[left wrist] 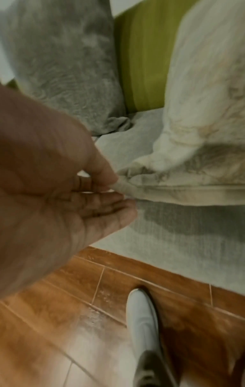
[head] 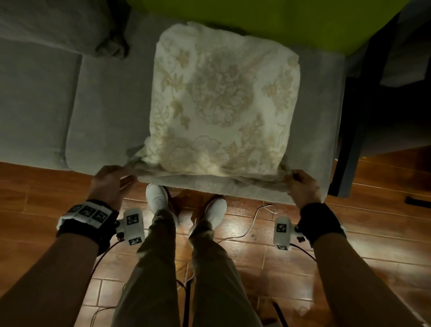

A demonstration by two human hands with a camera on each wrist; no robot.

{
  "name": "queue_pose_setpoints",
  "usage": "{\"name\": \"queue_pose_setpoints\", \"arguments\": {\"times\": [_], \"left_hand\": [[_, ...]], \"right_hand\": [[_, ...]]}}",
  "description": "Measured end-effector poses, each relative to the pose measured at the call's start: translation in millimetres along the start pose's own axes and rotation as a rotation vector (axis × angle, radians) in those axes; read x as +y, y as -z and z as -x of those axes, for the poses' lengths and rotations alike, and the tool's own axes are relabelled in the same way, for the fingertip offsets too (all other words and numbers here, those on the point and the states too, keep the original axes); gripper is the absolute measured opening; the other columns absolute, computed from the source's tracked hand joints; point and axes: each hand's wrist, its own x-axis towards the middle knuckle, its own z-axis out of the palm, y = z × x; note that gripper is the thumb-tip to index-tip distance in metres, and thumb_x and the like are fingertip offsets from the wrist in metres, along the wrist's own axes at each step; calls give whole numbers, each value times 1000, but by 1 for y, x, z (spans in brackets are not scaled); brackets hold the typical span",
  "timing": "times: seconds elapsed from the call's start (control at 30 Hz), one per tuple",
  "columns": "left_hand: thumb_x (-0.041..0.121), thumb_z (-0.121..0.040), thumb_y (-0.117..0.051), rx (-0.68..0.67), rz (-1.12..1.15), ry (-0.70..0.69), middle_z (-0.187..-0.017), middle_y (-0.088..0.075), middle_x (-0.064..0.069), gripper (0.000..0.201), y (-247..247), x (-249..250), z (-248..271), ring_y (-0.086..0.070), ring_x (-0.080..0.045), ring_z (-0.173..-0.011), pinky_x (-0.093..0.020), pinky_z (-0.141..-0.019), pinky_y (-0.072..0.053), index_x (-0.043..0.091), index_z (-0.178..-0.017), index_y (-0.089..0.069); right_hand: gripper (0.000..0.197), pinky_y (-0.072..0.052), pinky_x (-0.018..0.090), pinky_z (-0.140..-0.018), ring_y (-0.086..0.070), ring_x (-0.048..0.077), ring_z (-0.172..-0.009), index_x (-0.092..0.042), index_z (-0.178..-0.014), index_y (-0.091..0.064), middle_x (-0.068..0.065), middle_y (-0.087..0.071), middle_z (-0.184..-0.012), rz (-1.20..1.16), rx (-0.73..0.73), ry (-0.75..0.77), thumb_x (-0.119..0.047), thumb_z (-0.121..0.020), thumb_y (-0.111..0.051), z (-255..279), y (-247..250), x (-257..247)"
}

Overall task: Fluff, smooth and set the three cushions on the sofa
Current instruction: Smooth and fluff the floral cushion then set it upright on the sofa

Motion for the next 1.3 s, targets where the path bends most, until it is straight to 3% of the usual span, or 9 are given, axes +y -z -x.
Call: {"name": "queue_pose_setpoints", "arguments": {"times": [0.17, 0.3, 0.37, 0.43, 0.57, 0.7, 0.9, 1.13, 1.3], "left_hand": [[12, -87, -72, -151, -143, -112, -115, -71, -8, 34, -8, 22, -3, -69, -24, -102, -41, -84, -56, 16, -118, -61], [7, -83, -75, -45, -330, -194, -112, -72, -16, 25, -4, 29, -11, -70, -29, -99, -41, -87, -58, 22, -102, -69], [22, -83, -77, 15, -538, -259, -110, -73, -11, 31, -6, 37, -12, -70, -30, -99, -42, -90, -57, 26, -113, -68], [33, -86, -71, 35, -756, -365, -128, -65, -8, 52, -18, 52, -4, -63, -32, -113, -43, -99, -51, 30, -136, -57], [47, -93, -60, -24, -880, -887, -162, -22, -12, 72, -64, 93, 46, -30, -36, -145, -50, -115, -30, 32, -155, -27], [81, -82, -47, -201, -1256, -1302, -166, 15, -13, 97, -143, 109, 86, 10, -41, -152, -63, -119, -4, 41, -158, 0], [99, -61, -33, -318, -1710, -1079, -162, 32, -4, 115, -187, 80, 37, 23, -46, -147, -81, -106, -7, 50, -150, 20], [103, -58, -19, -328, -1856, -863, -148, 54, -3, 114, -221, 49, -3, 43, -42, -138, -78, -106, 13, 48, -143, 34], [103, -58, -13, -326, -1933, -785, -146, 55, -4, 110, -238, 58, -17, 41, -42, -139, -78, -106, 13, 48, -133, 46]], "right_hand": [[48, -57, 42, -89, -70, 20, -96, -33, -94, -77, -5, -77, -96, -14, 8, -6, -77, -79, -65, -2, 3, -10], [31, -54, 38, -86, -66, 30, -97, -19, -102, -75, 8, -73, -99, 59, 109, -27, -47, -94, -63, -4, 6, -18], [31, -53, 40, -92, -65, 34, -102, -15, -113, -73, 15, -71, -112, 102, 79, -88, -38, -97, -59, -1, 3, -22], [34, -45, 40, -102, -58, 36, -120, -10, -131, -63, 19, -62, -133, 165, 141, -58, -20, -100, -54, 5, 4, -28], [51, -32, 49, -116, -30, 32, -149, -20, -152, -42, 8, -34, -162, 342, 393, 450, -32, -103, -51, 43, 11, -65], [67, -6, 59, -124, 2, 32, -157, -26, -161, -20, 3, 0, -170, 362, 358, 735, -51, -102, -38, 63, -23, -122], [69, 5, 66, -120, 22, 25, -155, -48, -156, 13, -9, 17, -169, 418, 187, 547, -64, -102, -27, 13, -103, -110], [72, 16, 65, -118, 28, 25, -152, -51, -151, 21, -18, 38, -159, 464, 180, 486, -68, -99, -26, -33, -129, -72], [73, 18, 65, -117, 32, 21, -150, -49, -157, 7, -21, 30, -162, 392, 189, 537, -69, -97, -30, -54, -136, -75]]}}
